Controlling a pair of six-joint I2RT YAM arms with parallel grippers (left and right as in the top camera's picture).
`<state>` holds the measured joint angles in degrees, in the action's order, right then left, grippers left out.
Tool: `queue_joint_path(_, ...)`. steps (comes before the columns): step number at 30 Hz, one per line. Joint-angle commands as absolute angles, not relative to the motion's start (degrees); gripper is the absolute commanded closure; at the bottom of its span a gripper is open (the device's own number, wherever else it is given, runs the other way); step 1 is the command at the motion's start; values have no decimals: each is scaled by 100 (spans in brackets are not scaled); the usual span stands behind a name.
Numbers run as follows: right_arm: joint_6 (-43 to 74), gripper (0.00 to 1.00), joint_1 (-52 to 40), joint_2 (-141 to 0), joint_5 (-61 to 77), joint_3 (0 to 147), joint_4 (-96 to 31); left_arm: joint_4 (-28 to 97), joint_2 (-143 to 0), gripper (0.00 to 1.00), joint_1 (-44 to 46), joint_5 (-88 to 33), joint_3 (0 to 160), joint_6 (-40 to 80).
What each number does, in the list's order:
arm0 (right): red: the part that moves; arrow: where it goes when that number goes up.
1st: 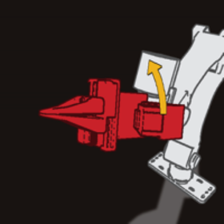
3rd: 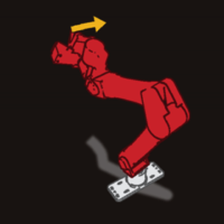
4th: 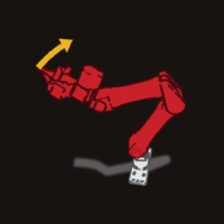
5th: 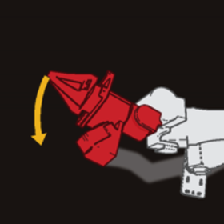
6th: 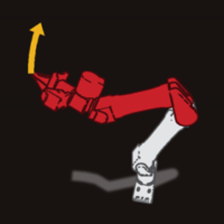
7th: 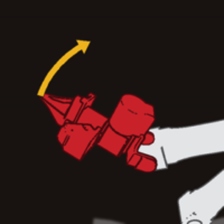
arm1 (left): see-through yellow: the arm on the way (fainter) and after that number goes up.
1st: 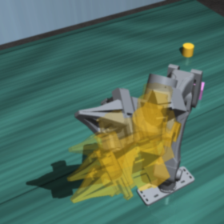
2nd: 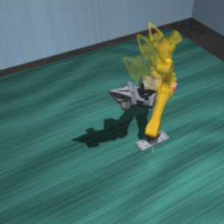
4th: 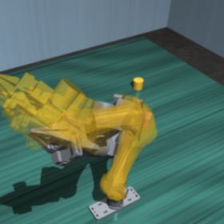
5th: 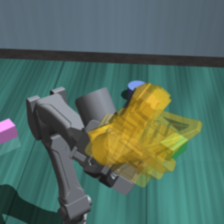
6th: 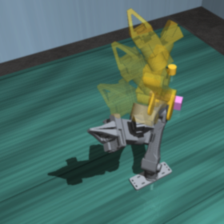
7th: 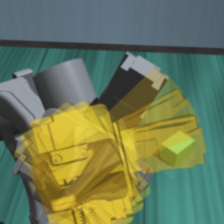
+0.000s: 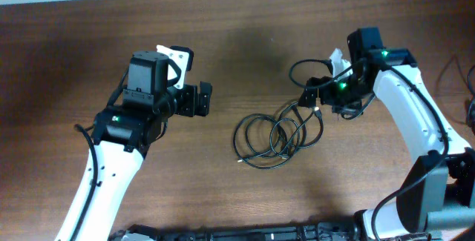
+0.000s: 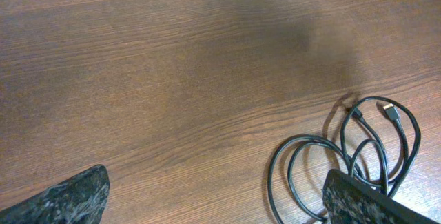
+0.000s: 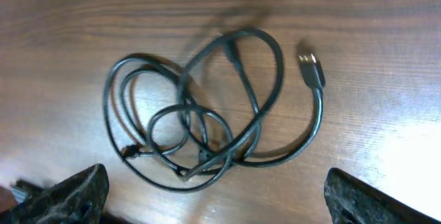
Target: Untangle cables
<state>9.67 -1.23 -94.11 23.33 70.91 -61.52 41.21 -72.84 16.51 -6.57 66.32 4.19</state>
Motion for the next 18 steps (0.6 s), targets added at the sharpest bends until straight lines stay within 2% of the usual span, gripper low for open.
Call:
queue_joint_path(1,1302,1,-154,-9317,2202,6788,-6012,4125,-7207,1,1634,-617,6685,493)
queue_joint_path(9,1756,0,-156,-9317,2292,6143,-5452,4123,-7207,1,1634,-617,6685,493)
queue_joint_path(12,2043,14,-156,-9317,2394,5852,-5094,4125,-7207,1,1634,-617,6685,491)
queue_joint_path(18,2049,15,-156,-9317,2788,5450,-4464,4128,-7207,1,1634,-617,6685,493)
